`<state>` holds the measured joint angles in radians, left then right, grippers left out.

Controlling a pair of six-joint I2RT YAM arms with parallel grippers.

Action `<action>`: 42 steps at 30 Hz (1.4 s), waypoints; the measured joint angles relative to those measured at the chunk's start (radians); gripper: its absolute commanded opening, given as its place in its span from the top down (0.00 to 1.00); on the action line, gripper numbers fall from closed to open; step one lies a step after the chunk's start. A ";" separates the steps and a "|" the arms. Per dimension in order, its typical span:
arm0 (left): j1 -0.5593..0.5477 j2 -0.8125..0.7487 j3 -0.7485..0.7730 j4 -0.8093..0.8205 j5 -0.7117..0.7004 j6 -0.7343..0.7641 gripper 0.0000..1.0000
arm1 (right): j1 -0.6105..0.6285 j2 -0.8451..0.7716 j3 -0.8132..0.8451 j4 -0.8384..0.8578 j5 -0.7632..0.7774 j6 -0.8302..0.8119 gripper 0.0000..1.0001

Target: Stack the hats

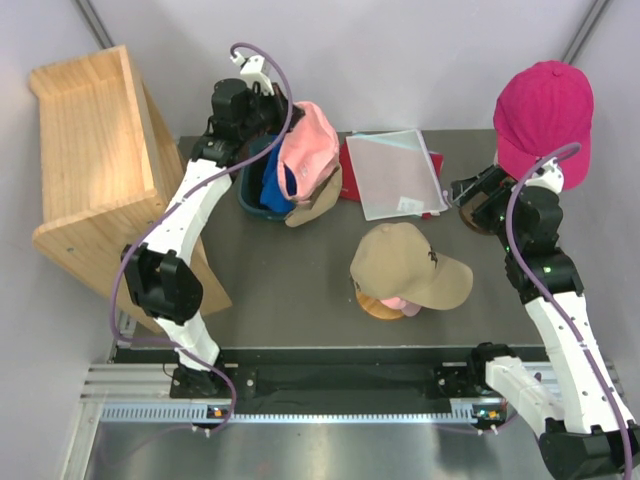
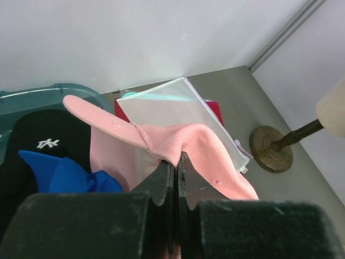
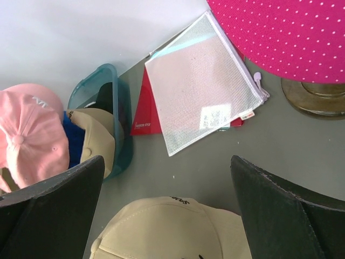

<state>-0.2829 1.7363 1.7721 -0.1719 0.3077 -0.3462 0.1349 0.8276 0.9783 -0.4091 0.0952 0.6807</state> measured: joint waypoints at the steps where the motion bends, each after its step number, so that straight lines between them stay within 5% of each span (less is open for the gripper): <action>1: 0.000 0.010 0.012 0.000 0.011 -0.006 1.00 | 0.000 0.000 0.000 0.000 -0.002 0.000 0.00; 19: 0.000 0.027 0.143 0.179 0.290 -0.215 1.00 | -0.006 0.005 0.017 0.040 -0.066 0.009 0.00; 29: 0.000 0.027 0.278 0.491 0.666 -0.618 1.00 | -0.016 0.167 0.053 0.552 -0.554 0.200 0.00; 34: -0.018 0.037 0.322 0.600 0.805 -0.808 1.00 | -0.016 0.236 0.120 0.679 -0.724 0.265 0.00; 42: -0.233 0.138 0.483 0.661 0.971 -1.017 1.00 | -0.016 0.230 0.167 0.866 -0.937 0.328 0.00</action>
<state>-0.5156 1.8748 2.2547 0.4896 1.2789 -1.3628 0.1188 1.0576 1.1458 0.4564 -0.8413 1.0092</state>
